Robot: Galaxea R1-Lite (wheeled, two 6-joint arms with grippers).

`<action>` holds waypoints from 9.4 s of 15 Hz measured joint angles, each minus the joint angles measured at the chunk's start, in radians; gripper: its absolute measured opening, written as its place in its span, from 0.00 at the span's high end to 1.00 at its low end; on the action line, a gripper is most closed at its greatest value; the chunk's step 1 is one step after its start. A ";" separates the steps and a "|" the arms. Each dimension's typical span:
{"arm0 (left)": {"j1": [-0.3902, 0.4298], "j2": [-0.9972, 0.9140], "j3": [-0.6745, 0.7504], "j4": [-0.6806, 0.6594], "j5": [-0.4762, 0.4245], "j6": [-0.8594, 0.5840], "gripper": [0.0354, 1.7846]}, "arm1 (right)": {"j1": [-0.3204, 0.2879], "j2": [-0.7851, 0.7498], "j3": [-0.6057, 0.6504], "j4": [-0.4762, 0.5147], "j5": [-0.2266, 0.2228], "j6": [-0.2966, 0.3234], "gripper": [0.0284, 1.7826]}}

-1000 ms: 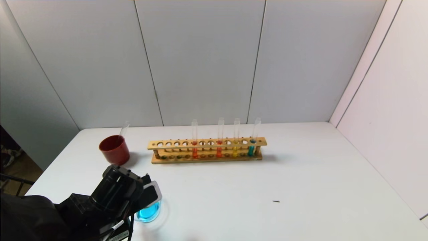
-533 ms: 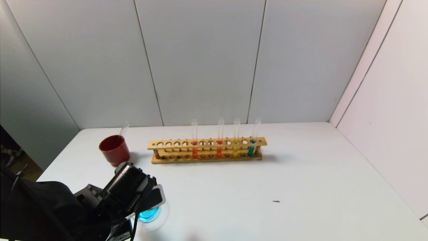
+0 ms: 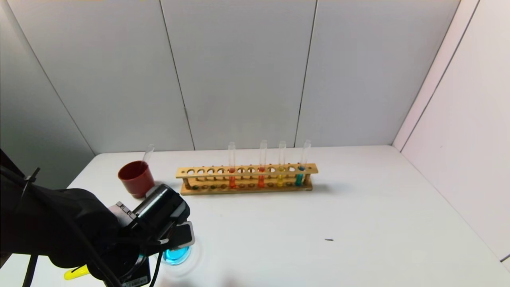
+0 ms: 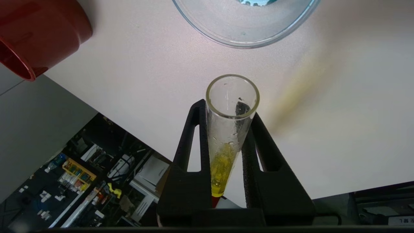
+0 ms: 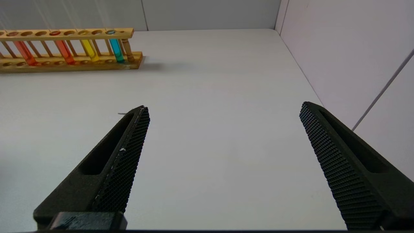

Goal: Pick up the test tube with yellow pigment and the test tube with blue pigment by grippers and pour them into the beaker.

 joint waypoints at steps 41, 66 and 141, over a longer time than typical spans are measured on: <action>-0.004 0.323 -0.472 0.608 0.173 -0.013 0.84 | 0.000 0.000 0.000 0.000 0.000 0.000 0.05; -0.046 0.209 -0.491 0.666 0.063 -0.195 0.84 | 0.000 0.000 0.000 0.000 0.000 0.000 0.05; 0.582 -0.171 -0.101 -0.767 -0.273 -0.540 0.02 | 0.000 0.000 0.000 0.000 0.000 0.000 0.05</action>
